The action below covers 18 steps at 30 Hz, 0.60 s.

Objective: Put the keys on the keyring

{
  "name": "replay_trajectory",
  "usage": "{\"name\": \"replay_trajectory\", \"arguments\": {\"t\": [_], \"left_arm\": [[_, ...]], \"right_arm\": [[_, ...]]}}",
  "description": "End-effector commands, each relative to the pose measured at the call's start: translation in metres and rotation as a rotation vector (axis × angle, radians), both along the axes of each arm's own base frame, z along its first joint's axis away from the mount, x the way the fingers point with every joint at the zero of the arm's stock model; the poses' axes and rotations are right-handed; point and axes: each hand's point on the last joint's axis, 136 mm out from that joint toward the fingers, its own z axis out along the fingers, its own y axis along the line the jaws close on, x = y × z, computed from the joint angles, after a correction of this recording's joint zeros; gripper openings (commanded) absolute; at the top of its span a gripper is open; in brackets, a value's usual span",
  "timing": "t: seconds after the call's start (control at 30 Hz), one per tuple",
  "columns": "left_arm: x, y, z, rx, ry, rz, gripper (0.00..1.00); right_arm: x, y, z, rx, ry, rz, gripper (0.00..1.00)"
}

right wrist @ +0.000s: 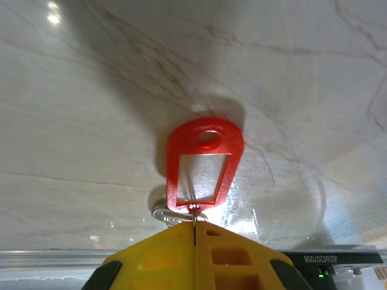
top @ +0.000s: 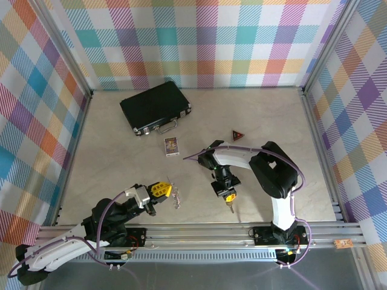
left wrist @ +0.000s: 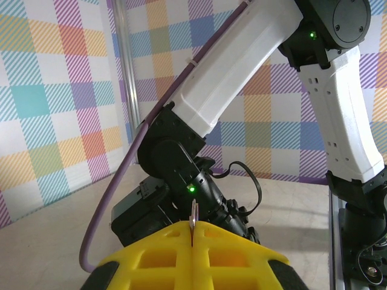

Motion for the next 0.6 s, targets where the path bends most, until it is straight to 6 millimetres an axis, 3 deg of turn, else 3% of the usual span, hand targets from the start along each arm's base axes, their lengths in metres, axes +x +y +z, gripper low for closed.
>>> {"name": "replay_trajectory", "arguments": {"t": [0.0,0.2,0.37,0.57], "left_arm": [[-0.008,0.005,0.025,-0.075,-0.041,-0.028,0.00],[-0.009,0.004,0.026,-0.078,-0.044,-0.033,0.00],[-0.008,0.004,0.026,-0.073,-0.045,-0.029,0.00],[-0.009,0.004,0.027,-0.082,-0.044,-0.037,0.00]], "right_arm": [[-0.003,-0.003,0.004,-0.006,0.050,0.026,0.00],[0.003,-0.001,0.005,0.014,0.012,0.015,0.01],[0.008,0.007,0.014,0.066,-0.045,-0.018,0.16],[0.014,0.012,0.034,0.130,-0.164,-0.077,0.26]]}}
